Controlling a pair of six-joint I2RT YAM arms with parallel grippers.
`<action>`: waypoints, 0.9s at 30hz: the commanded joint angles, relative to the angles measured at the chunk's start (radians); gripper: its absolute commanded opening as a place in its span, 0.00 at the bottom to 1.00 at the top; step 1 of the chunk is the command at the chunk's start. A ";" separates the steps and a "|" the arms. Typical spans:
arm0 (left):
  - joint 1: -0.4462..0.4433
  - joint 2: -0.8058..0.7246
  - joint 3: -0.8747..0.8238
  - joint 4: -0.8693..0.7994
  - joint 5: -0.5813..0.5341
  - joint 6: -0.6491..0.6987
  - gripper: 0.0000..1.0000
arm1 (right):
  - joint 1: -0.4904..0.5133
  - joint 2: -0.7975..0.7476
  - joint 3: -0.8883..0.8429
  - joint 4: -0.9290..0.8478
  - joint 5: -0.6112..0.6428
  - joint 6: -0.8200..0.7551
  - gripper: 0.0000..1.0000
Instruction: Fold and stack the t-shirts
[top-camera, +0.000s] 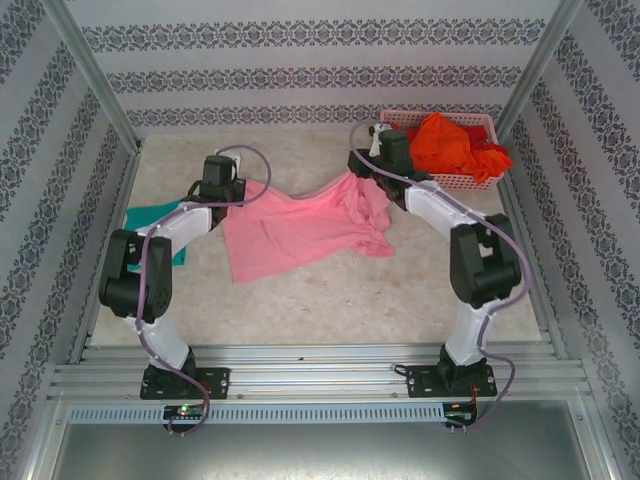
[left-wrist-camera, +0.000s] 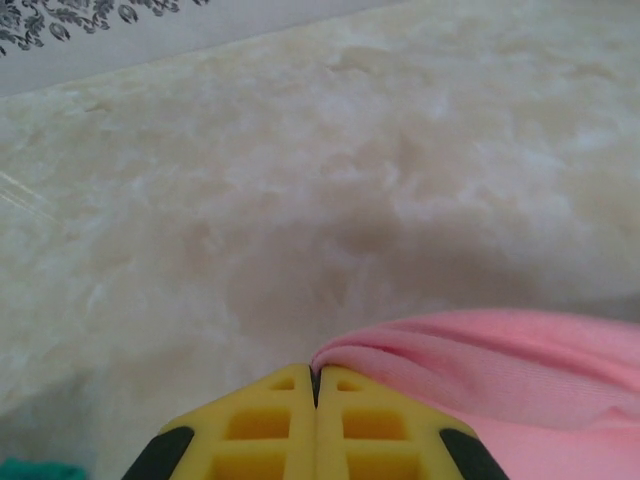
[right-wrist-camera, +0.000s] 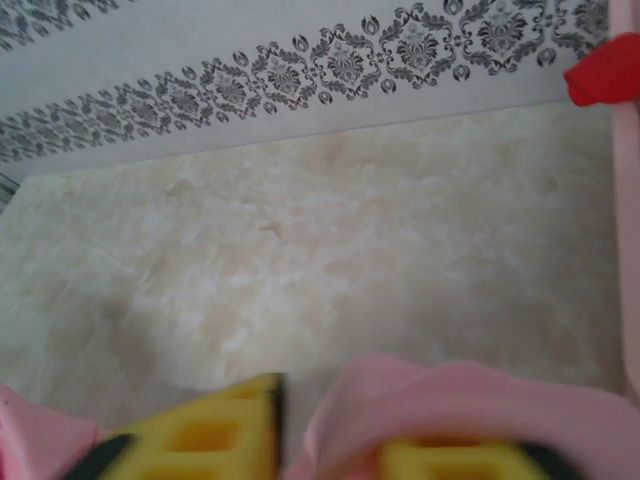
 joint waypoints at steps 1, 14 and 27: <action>0.029 0.062 0.107 0.017 -0.024 -0.119 0.45 | -0.007 0.067 0.113 0.051 0.009 -0.005 0.59; -0.004 -0.112 -0.045 -0.354 -0.141 -0.602 1.00 | -0.005 -0.217 -0.324 0.128 0.046 0.026 0.80; -0.090 -0.289 -0.298 -0.616 -0.072 -1.148 0.66 | 0.000 -0.458 -0.703 0.105 0.067 0.057 0.79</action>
